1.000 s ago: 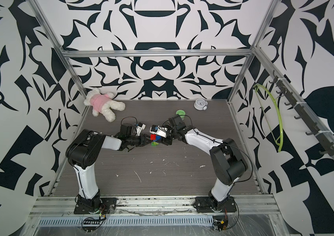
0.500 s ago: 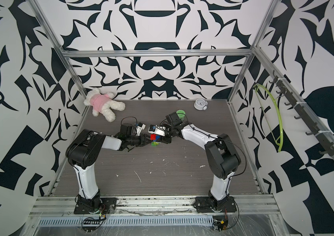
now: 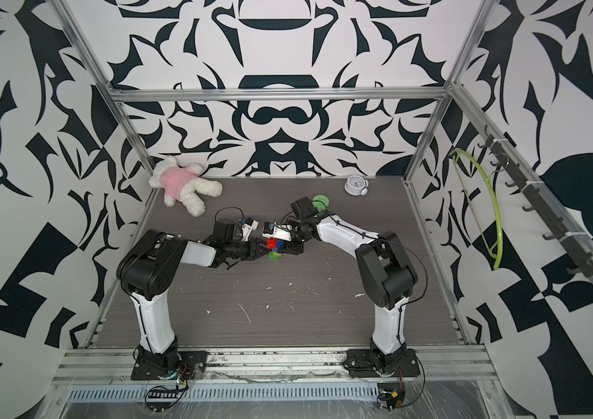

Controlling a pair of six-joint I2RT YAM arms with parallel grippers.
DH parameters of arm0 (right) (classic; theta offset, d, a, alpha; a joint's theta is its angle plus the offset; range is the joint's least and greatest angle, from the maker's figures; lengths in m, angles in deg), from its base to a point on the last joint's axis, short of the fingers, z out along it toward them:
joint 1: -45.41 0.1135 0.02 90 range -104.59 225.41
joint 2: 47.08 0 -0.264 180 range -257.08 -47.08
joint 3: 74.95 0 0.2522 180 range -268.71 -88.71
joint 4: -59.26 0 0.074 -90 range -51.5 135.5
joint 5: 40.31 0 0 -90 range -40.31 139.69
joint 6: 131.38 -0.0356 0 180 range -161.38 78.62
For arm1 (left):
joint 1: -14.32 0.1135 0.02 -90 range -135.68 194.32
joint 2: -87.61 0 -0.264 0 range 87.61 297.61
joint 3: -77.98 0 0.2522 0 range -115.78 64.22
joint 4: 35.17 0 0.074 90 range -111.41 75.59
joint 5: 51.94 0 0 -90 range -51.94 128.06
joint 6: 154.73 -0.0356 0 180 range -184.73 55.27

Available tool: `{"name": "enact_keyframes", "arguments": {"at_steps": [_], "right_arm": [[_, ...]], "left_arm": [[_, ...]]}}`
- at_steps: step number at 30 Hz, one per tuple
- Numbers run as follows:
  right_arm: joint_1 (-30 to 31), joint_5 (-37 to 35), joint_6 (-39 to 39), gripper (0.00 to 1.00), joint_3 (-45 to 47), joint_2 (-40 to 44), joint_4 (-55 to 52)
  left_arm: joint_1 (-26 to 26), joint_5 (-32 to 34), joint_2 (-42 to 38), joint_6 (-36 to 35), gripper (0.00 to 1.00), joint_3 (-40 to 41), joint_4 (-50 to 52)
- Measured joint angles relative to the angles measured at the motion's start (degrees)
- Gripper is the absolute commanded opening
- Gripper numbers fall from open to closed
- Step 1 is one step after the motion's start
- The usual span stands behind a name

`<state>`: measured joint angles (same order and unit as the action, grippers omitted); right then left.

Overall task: Assemble the letter y with lego
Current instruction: Adjust the lego brick at the center of the board, then pick up the lego brick from the center of the board.

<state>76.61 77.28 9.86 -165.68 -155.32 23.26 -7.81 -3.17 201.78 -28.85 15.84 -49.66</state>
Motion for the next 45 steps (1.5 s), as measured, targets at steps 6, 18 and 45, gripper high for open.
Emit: {"name": "enact_keyframes", "arguments": {"at_steps": [6, 18, 45], "right_arm": [[0.00, -0.61, 0.44, 0.55, -1.33, -1.68, -1.16], [0.02, -0.90, 1.18, 0.48, -2.89, -3.32, -3.26], [0.02, -0.85, 1.88, 0.34, -4.52, -4.33, -5.40]], "left_arm": [[0.00, 0.00, 0.00, 0.00, 0.46, 0.00, 0.00], [0.00, 0.02, 0.00, 0.00, 0.46, 0.00, 0.00], [0.00, 0.02, 0.00, 0.00, 0.46, -0.15, 0.35]]}}
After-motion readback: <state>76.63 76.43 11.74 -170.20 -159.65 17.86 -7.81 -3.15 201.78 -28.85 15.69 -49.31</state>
